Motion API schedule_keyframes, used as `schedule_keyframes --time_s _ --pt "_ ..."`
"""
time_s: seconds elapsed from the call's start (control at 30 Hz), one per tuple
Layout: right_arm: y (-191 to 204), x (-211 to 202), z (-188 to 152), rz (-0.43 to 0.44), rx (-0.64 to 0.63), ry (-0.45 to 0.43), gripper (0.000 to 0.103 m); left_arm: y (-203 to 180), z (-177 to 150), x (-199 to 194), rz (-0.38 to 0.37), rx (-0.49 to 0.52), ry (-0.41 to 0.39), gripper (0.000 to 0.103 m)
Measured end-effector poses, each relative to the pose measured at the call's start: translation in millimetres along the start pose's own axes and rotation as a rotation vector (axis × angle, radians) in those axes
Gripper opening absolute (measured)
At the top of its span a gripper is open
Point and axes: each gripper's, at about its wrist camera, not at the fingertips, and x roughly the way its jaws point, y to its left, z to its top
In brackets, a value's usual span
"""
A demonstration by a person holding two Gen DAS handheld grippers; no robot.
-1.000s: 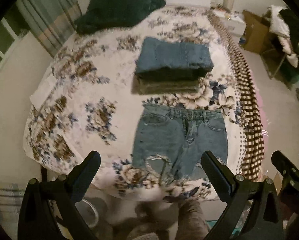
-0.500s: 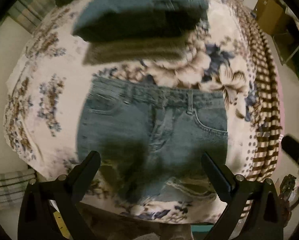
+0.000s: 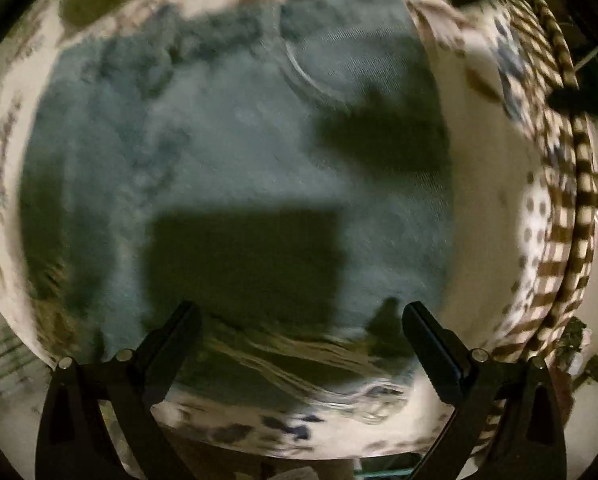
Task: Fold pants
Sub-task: 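Grasp the shorts' leg hem with the left gripper while the right gripper grasps the other hem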
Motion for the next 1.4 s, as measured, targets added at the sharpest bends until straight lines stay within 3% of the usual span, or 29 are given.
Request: schedule_keyframes --time_s 0.2,0.4,0.5,0.57,0.6,0.67,0.73,0.77,0.8,0.83,0.9,1.03,1.23,1.4 --pt "15.4 36.3 19.7 0.031 -0.079 0.051 0.103 -4.8 -5.4 18.0 -0.076 -0.095 0.045 0.103" --pt "31.4 65.9 27.5 0.035 -0.109 0.09 0.1 -11.5 0.7 21.3 -0.08 -0.102 0.035 0.103" --pt "41.9 73.9 29.8 0.032 -0.132 0.093 0.09 -13.2 4.5 23.8 -0.075 -0.104 0.028 0.103" --pt "48.9 77.0 30.9 0.036 -0.14 0.086 0.073 -13.8 6.5 24.1 -0.081 -0.113 0.023 0.103" --pt "51.4 77.5 31.3 0.036 -0.143 0.083 0.07 -12.8 3.7 24.9 -0.084 -0.114 0.019 0.102" --pt "56.8 77.2 31.7 0.034 -0.158 0.076 0.054 -8.9 3.2 22.5 -0.093 -0.12 0.007 0.097" --pt "65.8 77.6 32.1 0.022 -0.177 0.065 0.048 4.0 -0.2 20.3 -0.104 -0.124 -0.012 0.078" --pt "68.2 77.3 31.5 0.014 -0.184 0.061 0.042 7.4 -0.3 16.3 -0.108 -0.13 -0.021 0.073" --pt "69.3 77.1 31.4 0.006 -0.189 0.058 0.038 10.1 -0.2 12.4 -0.12 -0.134 -0.03 0.058" --pt "69.2 75.7 30.3 -0.004 -0.194 0.051 0.033 14.0 -0.4 7.7 -0.117 -0.14 -0.041 0.037" --pt "65.1 71.6 28.7 -0.005 -0.194 0.04 0.028 22.1 -1.3 0.0 -0.154 -0.151 -0.052 0.013" --pt "59.8 56.8 23.8 0.008 -0.174 0.023 0.018 37.3 -1.6 -15.4 -0.195 -0.142 -0.059 0.006" --pt "79.8 25.8 14.6 -0.011 -0.21 -0.005 0.013 58.5 4.0 -69.1 -0.232 -0.151 -0.094 0.005" --pt "107.5 -5.6 8.5 -0.014 -0.237 -0.027 0.01 104.3 -1.7 -116.0 -0.276 -0.197 -0.137 0.005"
